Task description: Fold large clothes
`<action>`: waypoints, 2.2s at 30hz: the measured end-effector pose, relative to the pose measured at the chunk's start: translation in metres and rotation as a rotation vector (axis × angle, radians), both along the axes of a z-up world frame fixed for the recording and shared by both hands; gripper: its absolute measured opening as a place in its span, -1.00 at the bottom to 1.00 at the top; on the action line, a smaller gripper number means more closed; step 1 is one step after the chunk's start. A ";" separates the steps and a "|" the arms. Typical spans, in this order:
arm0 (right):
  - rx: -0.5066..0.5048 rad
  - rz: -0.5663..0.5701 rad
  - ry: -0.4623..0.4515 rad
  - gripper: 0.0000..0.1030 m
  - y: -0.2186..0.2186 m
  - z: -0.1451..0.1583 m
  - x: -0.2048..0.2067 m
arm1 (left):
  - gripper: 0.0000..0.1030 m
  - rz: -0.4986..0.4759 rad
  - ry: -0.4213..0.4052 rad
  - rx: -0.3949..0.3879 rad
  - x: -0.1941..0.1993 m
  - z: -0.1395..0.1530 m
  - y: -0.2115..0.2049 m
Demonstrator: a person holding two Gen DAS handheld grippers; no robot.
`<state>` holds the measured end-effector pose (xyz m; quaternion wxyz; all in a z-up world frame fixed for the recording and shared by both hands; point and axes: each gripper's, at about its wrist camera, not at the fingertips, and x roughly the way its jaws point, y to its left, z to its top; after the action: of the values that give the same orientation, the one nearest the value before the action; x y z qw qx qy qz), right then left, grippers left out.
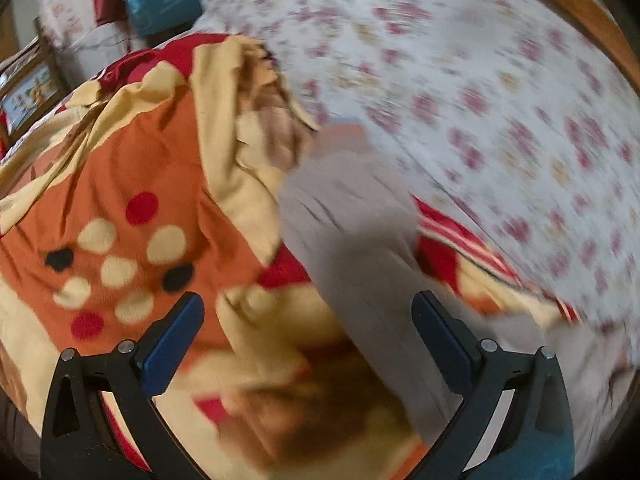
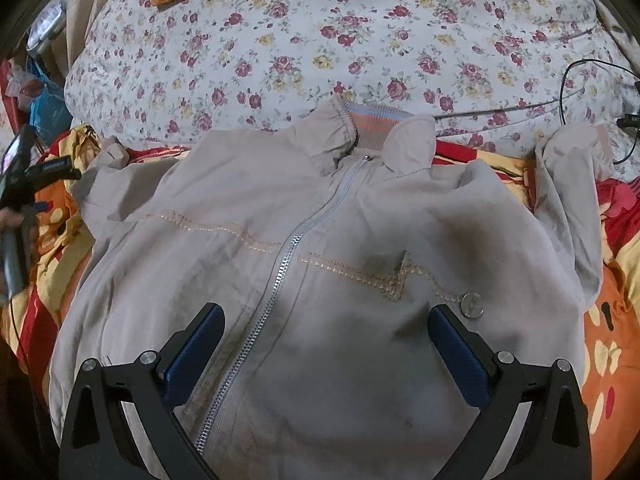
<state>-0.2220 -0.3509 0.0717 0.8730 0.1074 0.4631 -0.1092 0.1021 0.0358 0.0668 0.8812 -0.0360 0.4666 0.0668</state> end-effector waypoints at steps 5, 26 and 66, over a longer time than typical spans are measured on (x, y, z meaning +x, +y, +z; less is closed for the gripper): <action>0.010 0.004 0.012 0.98 0.000 -0.004 0.004 | 1.00 0.053 0.002 -0.026 0.038 -0.011 0.012; 0.041 -0.036 -0.022 0.98 -0.019 0.002 -0.002 | -0.97 -0.319 -0.143 -0.267 -0.004 0.072 -0.043; 0.232 -0.187 0.080 0.69 -0.101 -0.027 0.010 | 0.51 -0.445 0.034 0.078 -0.162 -0.018 -0.135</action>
<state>-0.2120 -0.4514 0.0442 0.8217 0.2456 0.4949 -0.1399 -0.0595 -0.0991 0.0492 0.8669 0.1033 0.4749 -0.1108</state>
